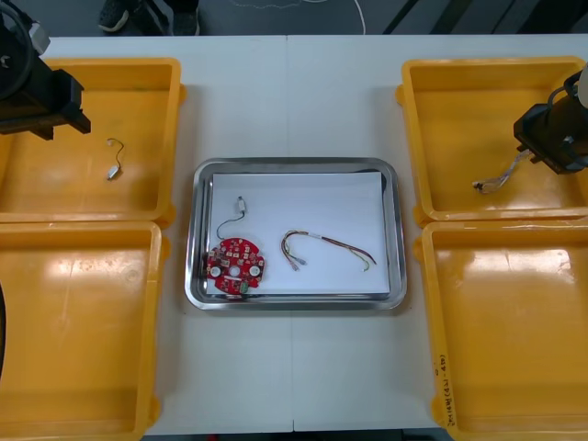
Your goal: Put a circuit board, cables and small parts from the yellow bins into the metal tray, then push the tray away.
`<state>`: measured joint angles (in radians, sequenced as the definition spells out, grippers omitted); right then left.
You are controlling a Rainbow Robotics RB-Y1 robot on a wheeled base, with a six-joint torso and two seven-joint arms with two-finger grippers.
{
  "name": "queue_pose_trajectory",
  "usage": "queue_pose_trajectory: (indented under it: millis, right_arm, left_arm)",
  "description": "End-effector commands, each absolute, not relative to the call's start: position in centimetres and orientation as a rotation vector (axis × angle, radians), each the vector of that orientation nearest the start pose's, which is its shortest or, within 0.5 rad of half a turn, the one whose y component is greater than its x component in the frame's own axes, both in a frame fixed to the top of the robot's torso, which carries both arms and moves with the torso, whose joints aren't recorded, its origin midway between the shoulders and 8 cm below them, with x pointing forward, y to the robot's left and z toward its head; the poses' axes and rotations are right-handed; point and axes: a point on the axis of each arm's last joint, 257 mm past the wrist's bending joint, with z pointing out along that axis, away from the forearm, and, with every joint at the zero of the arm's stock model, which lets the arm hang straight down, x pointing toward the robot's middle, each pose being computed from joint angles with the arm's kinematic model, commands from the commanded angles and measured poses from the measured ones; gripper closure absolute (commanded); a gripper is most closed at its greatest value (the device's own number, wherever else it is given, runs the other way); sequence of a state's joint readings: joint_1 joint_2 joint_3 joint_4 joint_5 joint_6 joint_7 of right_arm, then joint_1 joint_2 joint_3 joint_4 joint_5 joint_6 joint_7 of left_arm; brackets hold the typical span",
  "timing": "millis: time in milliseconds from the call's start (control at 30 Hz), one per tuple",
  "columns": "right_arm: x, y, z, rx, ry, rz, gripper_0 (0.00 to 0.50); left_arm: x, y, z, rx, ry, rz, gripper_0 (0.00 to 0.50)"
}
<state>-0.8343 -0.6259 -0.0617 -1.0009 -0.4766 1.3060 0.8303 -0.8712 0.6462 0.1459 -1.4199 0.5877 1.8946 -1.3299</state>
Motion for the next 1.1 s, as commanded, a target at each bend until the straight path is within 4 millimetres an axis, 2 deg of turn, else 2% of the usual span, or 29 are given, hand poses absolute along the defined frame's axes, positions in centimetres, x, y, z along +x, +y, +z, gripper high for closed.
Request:
queue_pose_trajectory:
  millis: [33, 233, 367, 600, 900, 1100]
  right_arm:
    - [61.7, -40.9, -16.6, 0.953, 2.322, 0.221, 0.0]
    - [60.5, -39.7, -16.6, 0.93, 2.392, 0.223, 0.0]
    - [59.6, -39.1, -16.9, 0.919, 2.441, 0.221, 0.0]
    - [59.9, -38.9, -16.9, 0.868, 2.449, 0.213, 0.0]
    - [60.1, -38.9, -18.2, 0.839, 2.462, 0.208, 0.0]
    - [59.9, -38.6, -19.1, 0.841, 2.481, 0.208, 0.0]
  left_arm:
    - [54.4, 36.8, -7.1, -0.004, 2.625, 0.01, 0.0]
    - [55.7, 37.0, -8.3, 0.055, 2.629, 0.037, 0.0]
    - [56.3, 36.1, -9.6, 0.107, 2.637, 0.057, 0.0]
    - [57.3, 34.1, -11.6, 0.162, 2.64, 0.051, 0.0]
    - [58.9, 33.3, -13.6, 0.223, 2.618, 0.077, 0.0]
    - [59.1, 32.8, -14.7, 0.256, 2.623, 0.091, 0.0]
